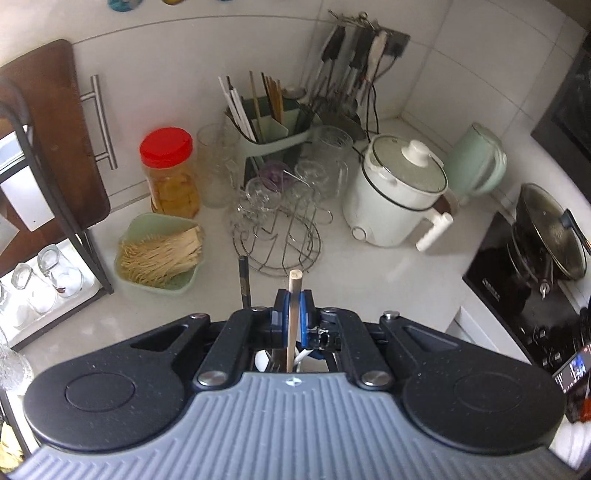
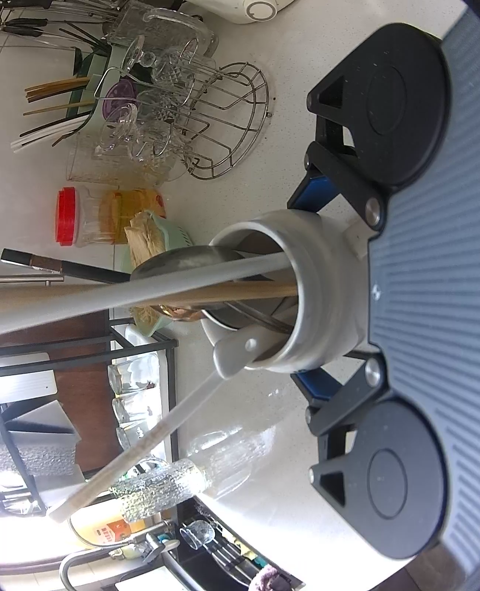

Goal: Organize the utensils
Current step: 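Lower the wooden chopstick into the mug held by the right tool, then open the left tool to release the wooden chopstick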

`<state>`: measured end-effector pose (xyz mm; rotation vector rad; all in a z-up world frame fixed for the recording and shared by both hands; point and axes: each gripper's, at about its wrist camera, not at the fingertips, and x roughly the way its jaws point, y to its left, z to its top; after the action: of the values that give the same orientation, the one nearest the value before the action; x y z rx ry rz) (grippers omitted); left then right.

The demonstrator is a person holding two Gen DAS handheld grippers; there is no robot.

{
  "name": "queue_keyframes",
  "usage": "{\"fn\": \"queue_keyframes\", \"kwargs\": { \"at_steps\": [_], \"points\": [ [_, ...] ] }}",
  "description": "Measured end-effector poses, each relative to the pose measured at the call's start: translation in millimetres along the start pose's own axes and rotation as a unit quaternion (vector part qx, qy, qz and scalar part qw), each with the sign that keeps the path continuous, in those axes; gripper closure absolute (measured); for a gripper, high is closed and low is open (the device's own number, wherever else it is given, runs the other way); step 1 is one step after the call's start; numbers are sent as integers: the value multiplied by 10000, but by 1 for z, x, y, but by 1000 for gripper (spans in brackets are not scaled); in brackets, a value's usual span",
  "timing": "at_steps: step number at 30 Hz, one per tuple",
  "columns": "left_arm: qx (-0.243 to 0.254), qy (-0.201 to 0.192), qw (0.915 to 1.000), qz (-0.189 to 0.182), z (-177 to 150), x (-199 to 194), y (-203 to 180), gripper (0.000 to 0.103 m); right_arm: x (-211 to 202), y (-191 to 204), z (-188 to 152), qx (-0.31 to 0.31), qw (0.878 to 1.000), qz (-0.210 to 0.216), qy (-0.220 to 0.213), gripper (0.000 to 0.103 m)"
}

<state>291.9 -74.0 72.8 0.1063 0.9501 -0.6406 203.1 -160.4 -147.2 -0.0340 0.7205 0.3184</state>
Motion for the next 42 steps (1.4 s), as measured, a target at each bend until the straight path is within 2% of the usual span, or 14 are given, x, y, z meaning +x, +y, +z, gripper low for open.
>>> {"fn": "queue_keyframes", "kwargs": {
  "at_steps": [12, 17, 20, 26, 27, 30, 31, 42],
  "points": [
    [-75, 648, 9977, -180, 18, 4, 5, 96, 0, -1, -1, 1, 10000, -2, -32, 12],
    [12, 957, 9953, -153, 15, 16, 7, 96, 0, -1, -1, -11, 10000, -5, -21, 12],
    [-67, 1012, 9947, -163, 11, 20, 9, 96, 0, -1, -1, -14, 10000, -6, -18, 12],
    [-274, 881, 9957, -113, 11, 15, 16, 95, 0, 0, -1, -7, 10000, -15, -22, 12],
    [-312, 875, 9956, -88, 11, 14, 17, 91, 0, -1, -1, -1, 10000, -18, -21, 12],
    [-437, 762, 9961, -35, 6, 10, 20, 68, 0, -1, -1, 6, 10000, -25, -20, 12],
    [-458, 688, 9966, 10, 5, 7, 20, 64, 0, 0, -1, 0, 10000, -25, -19, 12],
    [-828, -162, 9956, 404, -8, -34, 26, 61, 0, 1, 0, -59, 10000, -21, -20, 12]
  ]
}}
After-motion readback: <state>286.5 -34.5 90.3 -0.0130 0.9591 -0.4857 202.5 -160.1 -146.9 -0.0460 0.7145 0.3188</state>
